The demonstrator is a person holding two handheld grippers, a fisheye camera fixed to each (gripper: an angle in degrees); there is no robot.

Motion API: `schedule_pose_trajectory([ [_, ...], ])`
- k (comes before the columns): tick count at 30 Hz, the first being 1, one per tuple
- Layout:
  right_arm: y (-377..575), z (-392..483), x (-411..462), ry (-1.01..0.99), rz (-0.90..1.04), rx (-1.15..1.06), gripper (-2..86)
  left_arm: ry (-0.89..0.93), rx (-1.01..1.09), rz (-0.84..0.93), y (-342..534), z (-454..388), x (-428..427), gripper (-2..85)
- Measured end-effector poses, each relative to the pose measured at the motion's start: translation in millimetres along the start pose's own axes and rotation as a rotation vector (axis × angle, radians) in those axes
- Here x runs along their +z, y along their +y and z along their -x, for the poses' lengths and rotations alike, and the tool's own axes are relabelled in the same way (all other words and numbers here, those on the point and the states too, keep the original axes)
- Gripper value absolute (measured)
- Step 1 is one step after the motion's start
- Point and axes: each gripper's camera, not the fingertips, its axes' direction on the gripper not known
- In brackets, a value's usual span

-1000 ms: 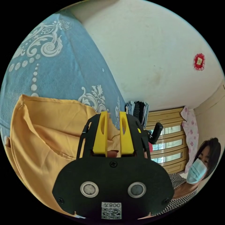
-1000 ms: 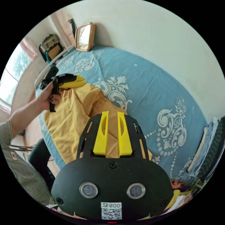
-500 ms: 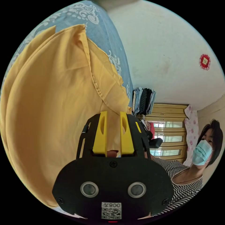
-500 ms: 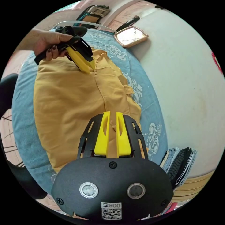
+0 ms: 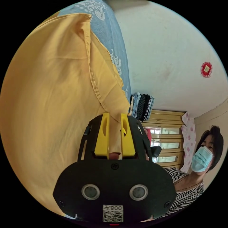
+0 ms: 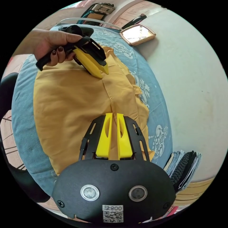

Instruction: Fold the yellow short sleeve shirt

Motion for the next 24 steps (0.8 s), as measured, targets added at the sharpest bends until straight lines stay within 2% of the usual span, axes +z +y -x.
schedule_pose_trajectory([
  [4,5,-4,8,0.005,0.006,0.045,0.6,0.004,0.005,-0.022,1,-1,-5,2.1],
  [10,24,-20,9,0.015,-0.041,0.117,0.0,0.060,0.100,-0.057,7,-21,-21,1.0],
  [15,35,-42,20,-0.004,-0.089,0.179,-0.1,0.064,0.123,0.041,20,-27,-8,1.9],
  [20,51,-52,46,-0.024,-0.097,0.199,-0.1,0.018,0.085,0.024,14,-14,-1,2.3],
  [24,66,-68,76,-0.031,-0.103,0.231,-0.1,-0.055,0.167,-0.005,-1,-31,-8,2.2],
])
